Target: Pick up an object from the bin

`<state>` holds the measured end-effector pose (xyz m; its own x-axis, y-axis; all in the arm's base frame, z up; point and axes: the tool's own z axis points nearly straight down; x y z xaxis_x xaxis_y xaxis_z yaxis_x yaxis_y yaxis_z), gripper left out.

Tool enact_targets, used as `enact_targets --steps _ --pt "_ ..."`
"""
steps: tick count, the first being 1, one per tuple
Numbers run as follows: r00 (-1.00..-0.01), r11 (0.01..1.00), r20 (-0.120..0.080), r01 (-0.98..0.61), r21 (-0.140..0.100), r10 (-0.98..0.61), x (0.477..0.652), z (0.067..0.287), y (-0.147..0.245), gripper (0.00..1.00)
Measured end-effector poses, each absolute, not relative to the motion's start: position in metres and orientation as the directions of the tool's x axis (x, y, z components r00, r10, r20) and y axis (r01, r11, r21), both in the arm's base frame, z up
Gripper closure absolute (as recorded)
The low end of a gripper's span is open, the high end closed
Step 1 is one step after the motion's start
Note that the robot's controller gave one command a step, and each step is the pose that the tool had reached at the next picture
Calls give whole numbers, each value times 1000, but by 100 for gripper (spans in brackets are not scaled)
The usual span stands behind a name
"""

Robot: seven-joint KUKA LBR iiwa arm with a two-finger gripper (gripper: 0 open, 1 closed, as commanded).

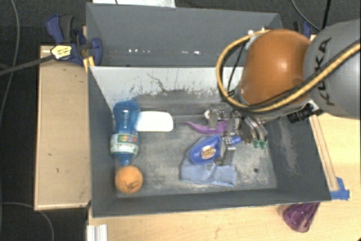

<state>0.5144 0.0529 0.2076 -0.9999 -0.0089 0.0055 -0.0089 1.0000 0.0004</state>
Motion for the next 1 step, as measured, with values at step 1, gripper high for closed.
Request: enact_targets --steps 1 --pt "-1000 1000 -3 -7 1 -7 516 212 53 0"
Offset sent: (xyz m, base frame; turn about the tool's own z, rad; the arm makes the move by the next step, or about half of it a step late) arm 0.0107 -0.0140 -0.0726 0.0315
